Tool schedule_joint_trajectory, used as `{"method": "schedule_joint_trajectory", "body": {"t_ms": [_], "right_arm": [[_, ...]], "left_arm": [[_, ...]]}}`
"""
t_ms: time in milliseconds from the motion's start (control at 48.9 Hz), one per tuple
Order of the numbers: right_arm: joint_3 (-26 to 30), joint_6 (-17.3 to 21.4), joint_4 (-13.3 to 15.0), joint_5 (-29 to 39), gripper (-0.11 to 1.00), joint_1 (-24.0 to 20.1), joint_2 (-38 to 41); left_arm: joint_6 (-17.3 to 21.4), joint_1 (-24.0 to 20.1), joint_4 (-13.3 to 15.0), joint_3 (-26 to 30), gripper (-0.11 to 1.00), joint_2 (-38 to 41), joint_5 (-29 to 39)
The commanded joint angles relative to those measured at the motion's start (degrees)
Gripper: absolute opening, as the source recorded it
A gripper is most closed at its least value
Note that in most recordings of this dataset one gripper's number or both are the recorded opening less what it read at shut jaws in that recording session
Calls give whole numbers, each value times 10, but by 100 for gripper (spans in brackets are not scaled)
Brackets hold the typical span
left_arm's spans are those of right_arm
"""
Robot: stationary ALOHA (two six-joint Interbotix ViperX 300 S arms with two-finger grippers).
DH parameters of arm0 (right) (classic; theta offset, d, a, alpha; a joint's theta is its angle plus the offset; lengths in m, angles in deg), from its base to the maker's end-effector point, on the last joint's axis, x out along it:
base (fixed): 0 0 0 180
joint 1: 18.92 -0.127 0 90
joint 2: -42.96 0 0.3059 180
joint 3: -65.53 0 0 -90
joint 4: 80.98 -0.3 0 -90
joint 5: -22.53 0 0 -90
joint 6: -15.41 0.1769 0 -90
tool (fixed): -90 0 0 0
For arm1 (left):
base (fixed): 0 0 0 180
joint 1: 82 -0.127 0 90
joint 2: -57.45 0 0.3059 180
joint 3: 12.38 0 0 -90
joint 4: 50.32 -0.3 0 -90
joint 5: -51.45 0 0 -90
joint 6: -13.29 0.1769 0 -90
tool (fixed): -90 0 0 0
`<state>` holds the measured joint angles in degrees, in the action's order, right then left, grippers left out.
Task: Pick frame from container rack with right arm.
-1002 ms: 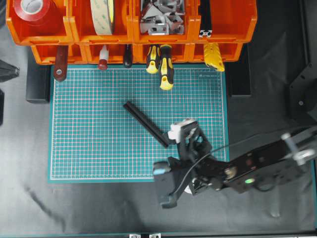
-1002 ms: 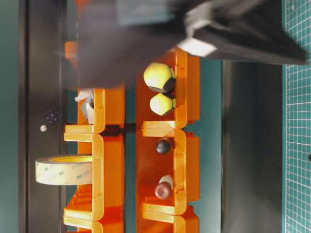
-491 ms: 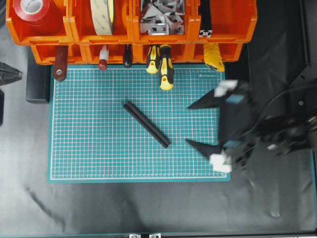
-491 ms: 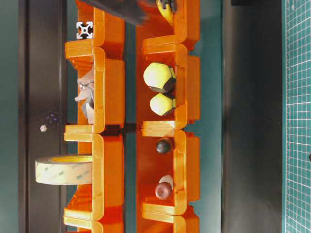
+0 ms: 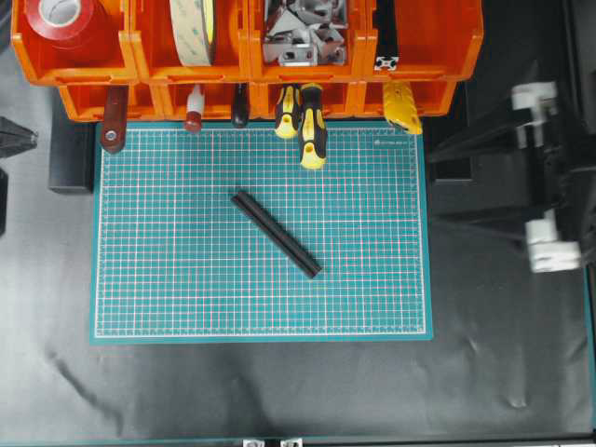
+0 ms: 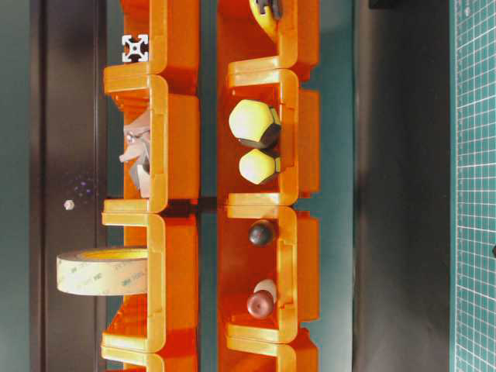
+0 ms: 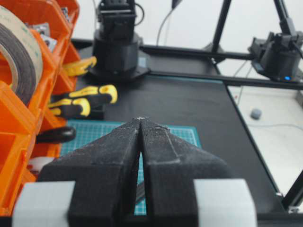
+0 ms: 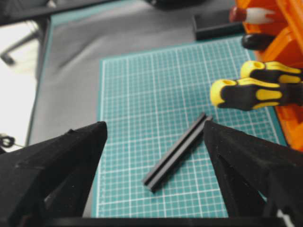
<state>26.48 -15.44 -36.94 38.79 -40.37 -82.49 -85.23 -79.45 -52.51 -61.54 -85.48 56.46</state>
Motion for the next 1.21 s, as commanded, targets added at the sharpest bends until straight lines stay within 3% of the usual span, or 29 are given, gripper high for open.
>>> {"method": "schedule_joint_trajectory", "body": {"t_ms": [0,327,961,1186], "right_arm": [[-4,1,3,-7,79,1,-36],[-28,1,3,-7,77,2,-116],[-55,1,4,13,76,2,-125],[-58,2,4,21,76,5,-130]], "left_arm": [[-3,-1,-1,8,0,4,-3],[-4,1,-1,7,0,4,-3],[-2,4,-1,1,0,5,-11],[3,6,-2,-2,0,11,-84]]}}
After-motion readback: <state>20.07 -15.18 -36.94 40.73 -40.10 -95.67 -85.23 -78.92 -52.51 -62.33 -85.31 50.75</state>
